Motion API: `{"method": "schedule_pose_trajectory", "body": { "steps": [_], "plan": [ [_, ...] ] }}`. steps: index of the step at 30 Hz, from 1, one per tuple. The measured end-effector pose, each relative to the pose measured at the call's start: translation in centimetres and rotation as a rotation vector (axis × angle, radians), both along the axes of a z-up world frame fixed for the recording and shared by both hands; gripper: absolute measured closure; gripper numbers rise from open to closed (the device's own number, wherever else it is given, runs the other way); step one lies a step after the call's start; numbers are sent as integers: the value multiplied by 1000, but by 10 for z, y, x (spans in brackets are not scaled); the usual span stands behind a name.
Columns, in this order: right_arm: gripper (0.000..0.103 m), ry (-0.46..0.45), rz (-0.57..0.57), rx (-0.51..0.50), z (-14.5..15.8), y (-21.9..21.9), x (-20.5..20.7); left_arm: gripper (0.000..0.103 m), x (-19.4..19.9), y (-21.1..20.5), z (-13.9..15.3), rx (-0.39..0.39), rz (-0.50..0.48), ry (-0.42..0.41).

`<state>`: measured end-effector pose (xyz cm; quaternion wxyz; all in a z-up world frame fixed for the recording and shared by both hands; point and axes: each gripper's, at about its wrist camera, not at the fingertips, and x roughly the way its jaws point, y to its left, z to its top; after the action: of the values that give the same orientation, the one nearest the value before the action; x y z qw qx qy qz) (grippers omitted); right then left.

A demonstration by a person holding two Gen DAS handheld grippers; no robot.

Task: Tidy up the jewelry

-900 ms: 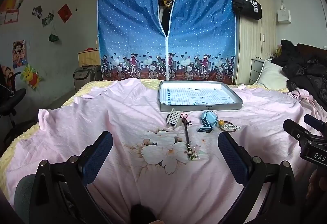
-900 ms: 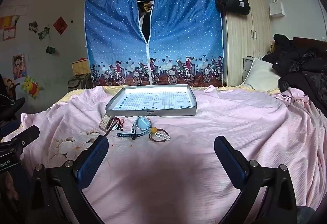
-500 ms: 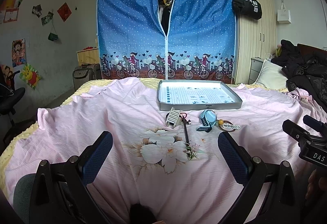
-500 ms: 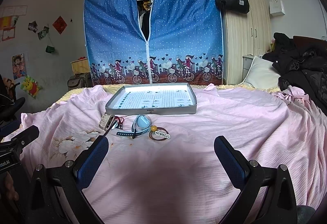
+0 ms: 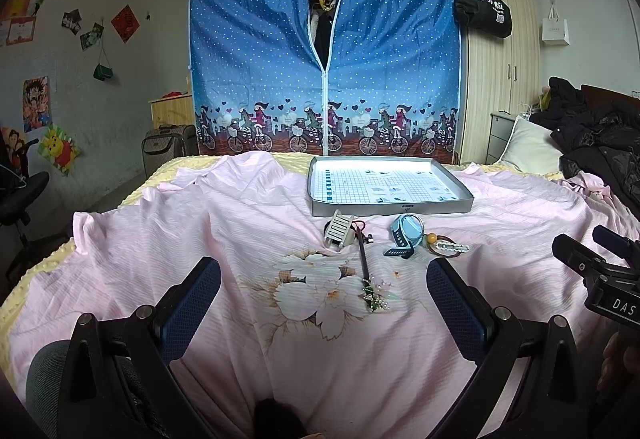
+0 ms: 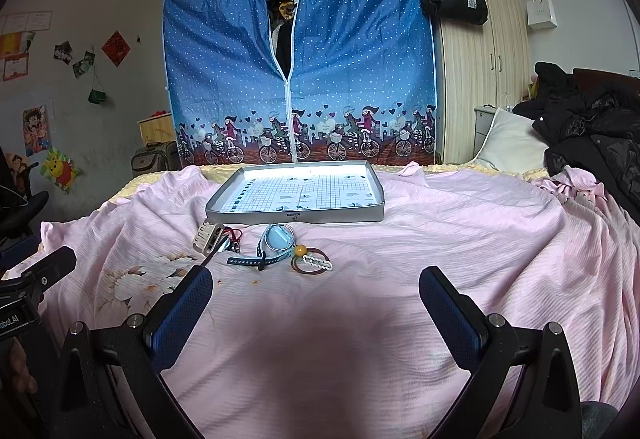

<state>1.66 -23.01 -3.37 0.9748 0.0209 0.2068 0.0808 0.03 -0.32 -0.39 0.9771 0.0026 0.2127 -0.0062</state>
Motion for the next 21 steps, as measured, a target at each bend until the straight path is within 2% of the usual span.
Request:
{"method": "schedule_pose_trajectory", "body": {
  "steps": [21],
  "plan": [
    [0, 8, -5, 3, -1, 1, 0, 2, 0, 0, 0, 1, 0, 0]
  ]
}}
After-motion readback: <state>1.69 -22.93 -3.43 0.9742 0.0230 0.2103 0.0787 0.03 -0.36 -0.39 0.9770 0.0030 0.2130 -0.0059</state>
